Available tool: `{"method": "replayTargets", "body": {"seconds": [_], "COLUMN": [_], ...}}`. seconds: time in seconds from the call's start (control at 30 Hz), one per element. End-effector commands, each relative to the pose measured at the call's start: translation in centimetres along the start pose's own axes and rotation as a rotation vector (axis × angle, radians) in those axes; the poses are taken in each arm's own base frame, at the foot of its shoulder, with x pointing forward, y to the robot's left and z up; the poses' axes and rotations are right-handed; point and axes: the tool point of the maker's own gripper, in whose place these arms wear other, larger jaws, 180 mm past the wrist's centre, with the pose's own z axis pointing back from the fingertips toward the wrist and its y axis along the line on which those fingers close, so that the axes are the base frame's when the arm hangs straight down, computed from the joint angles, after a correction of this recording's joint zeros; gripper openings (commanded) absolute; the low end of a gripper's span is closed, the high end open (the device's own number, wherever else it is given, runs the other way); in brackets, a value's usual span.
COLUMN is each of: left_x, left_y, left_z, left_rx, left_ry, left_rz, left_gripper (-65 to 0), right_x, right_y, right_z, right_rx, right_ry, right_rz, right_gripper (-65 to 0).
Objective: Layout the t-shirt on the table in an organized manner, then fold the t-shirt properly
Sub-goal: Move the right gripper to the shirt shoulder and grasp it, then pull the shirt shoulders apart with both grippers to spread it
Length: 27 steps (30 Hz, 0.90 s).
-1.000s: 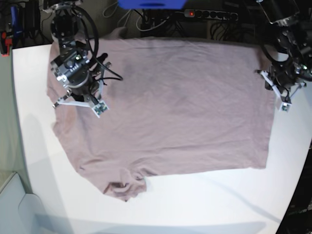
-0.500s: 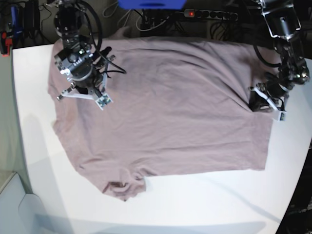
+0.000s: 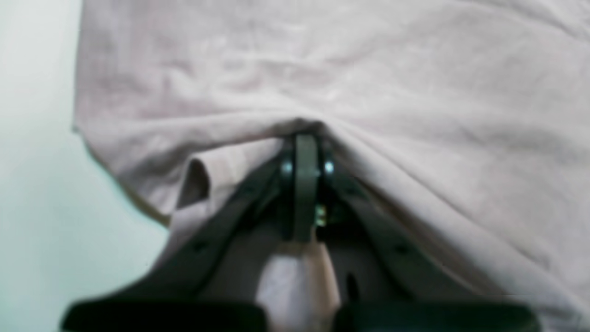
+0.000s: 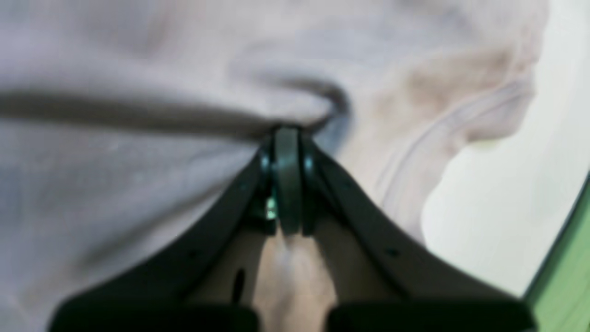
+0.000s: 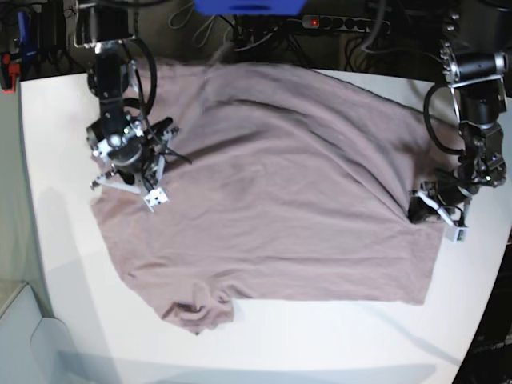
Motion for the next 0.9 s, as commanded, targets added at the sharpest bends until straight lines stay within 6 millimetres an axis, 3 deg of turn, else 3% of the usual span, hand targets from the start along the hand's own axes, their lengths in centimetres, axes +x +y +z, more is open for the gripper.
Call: {"method": "replayTargets", "body": {"seconds": [0.0,0.13,0.27,0.53,0.63,0.7,0.87], "left_x": [-2.9,-2.5,-2.0,-1.0,-0.7,-0.1,0.1], "left_y": [1.2,2.2,3.2,5.5,6.0,6.0,6.6], "left_z": [0.3,0.9,1.5,3.1,3.6,3.5,4.1], "left_rx": [0.058,0.077,0.096,0.144,0.154,0.153,0.161], "left_ry": [0.141,0.137,0.128,0.123,0.117,0.107,0.106], "left_rz": [-0.031,-0.038,-0.048,-0.067,-0.066,-0.065,-0.058], "left_gripper": [-65.0,-65.0,-65.0,-65.0,-65.0,-65.0,-65.0], "right_x": [-2.0,-1.1,0.7,4.0,5.0,4.6,5.0], "right_y": [0.2,-2.2,-5.2,-7.2,-8.2,-8.2,-8.5], "right_z": [-0.8,-2.9,-3.7,-4.1,-2.9,-1.9,2.4], "right_rx": [0.023,0.016,-0.013,-0.026,-0.061,-0.081,-0.167], "right_ry": [0.084,0.092,0.092,0.065,0.044,0.044,-0.025], "right_rz": [-0.001,-0.058,-0.065,-0.078,-0.073,-0.068,-0.039], "right_gripper": [-65.0,-65.0,-65.0,-65.0,-65.0,-65.0,-65.0]}}
